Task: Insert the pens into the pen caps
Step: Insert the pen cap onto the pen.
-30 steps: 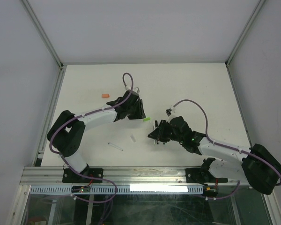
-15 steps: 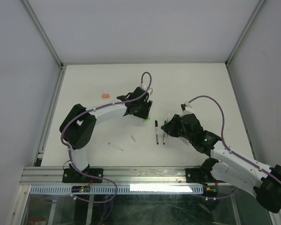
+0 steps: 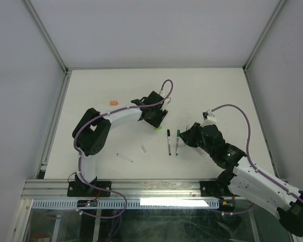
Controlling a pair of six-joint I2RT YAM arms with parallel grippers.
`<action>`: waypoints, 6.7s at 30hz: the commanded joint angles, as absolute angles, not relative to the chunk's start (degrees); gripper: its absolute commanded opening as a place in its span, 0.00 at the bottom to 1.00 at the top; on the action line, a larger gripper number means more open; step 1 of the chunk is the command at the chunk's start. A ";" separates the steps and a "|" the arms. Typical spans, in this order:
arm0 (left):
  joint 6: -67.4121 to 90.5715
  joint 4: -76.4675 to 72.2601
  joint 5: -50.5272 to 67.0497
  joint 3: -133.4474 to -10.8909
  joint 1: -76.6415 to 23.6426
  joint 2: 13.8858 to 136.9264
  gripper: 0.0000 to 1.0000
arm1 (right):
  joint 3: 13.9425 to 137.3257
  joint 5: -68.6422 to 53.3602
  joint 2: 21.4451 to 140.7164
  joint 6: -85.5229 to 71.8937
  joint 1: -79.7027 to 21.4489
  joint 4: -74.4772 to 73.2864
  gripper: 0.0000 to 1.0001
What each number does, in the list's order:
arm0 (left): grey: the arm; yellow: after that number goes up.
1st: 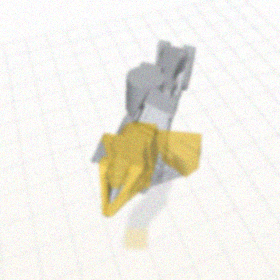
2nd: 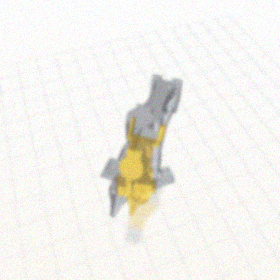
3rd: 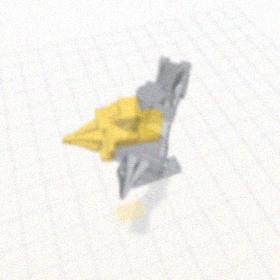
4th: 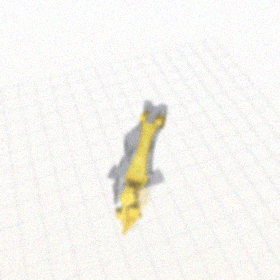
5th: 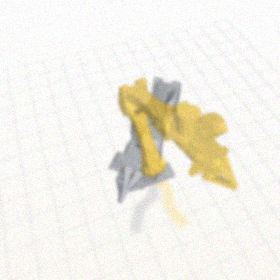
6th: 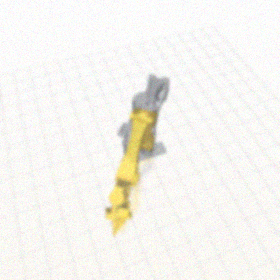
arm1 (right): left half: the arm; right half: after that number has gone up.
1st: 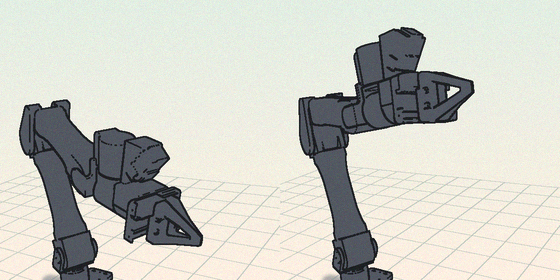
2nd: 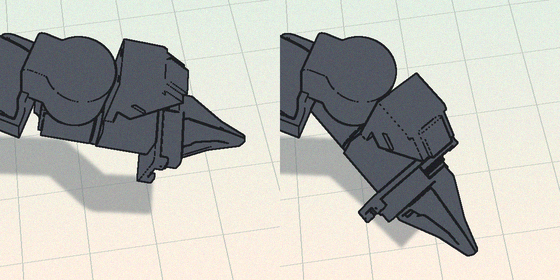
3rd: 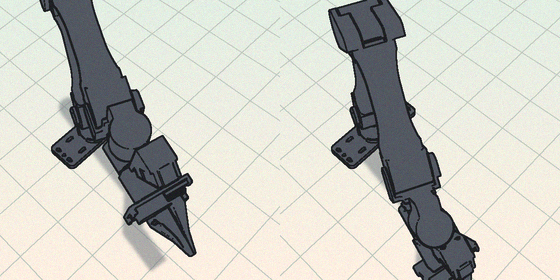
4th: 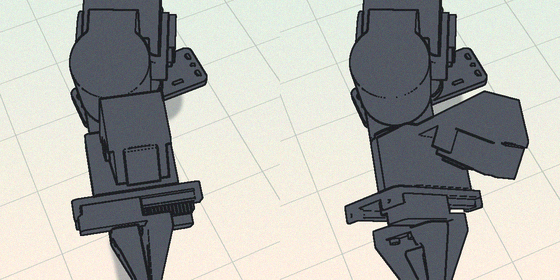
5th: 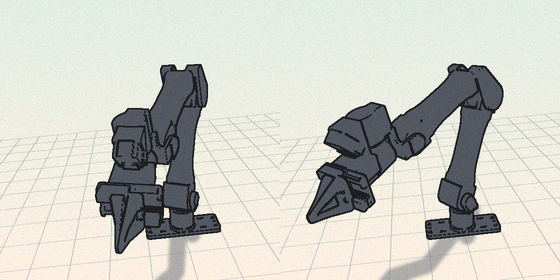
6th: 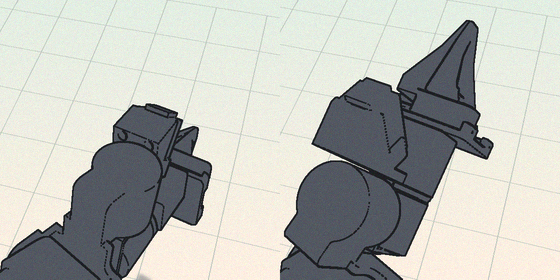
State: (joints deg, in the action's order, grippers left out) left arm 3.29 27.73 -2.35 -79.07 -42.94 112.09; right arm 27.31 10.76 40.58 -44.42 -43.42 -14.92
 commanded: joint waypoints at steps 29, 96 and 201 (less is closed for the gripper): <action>-10.21 29.27 12.82 -81.74 -44.50 111.18 0.49 | 26.36 12.82 39.80 -44.46 -43.24 -14.33 0.00; 7.21 36.45 -3.52 -82.08 -46.40 121.46 0.15 | 25.62 12.06 41.45 -45.34 -43.25 -13.82 0.00; 40.76 6.84 5.14 -56.49 -41.19 94.16 0.19 | 27.89 -8.02 92.72 -53.88 -50.80 30.19 0.00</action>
